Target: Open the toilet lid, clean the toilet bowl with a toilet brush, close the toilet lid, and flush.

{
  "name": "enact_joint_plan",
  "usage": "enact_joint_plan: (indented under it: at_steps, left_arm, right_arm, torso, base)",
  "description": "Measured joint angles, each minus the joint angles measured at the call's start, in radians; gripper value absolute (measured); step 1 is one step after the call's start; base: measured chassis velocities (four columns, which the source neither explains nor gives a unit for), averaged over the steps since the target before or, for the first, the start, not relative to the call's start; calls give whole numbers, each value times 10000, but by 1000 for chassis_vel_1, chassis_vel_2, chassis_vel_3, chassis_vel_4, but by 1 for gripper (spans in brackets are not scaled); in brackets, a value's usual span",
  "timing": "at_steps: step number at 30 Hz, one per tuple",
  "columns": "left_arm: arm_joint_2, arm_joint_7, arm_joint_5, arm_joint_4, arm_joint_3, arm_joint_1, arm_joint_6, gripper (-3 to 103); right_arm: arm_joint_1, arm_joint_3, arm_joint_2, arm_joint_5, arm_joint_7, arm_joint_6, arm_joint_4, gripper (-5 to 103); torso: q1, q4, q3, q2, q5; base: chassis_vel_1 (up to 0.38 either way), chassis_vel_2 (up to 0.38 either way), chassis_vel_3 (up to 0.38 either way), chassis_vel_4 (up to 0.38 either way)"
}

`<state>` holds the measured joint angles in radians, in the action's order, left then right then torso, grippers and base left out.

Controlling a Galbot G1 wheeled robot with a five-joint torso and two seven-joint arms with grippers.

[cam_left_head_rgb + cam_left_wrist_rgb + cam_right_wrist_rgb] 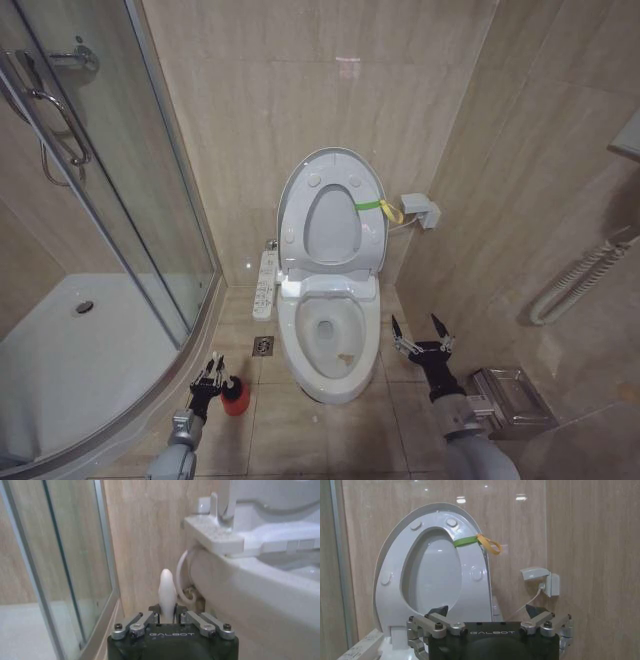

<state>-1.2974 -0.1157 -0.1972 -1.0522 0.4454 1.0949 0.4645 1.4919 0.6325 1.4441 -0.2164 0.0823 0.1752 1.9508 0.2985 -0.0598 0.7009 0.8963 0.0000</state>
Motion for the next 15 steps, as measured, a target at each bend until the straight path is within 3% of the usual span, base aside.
enact_joint_plan:
  at_steps: [15]
  left_arm:
    - [355,463,-307,-2990,57,1277,-563,20]
  right_arm:
    - [0,0,0,0,0,0,0,100]
  torso:
    - [0,-1,1,0,0]
  base:
    - [0,0,0,0]
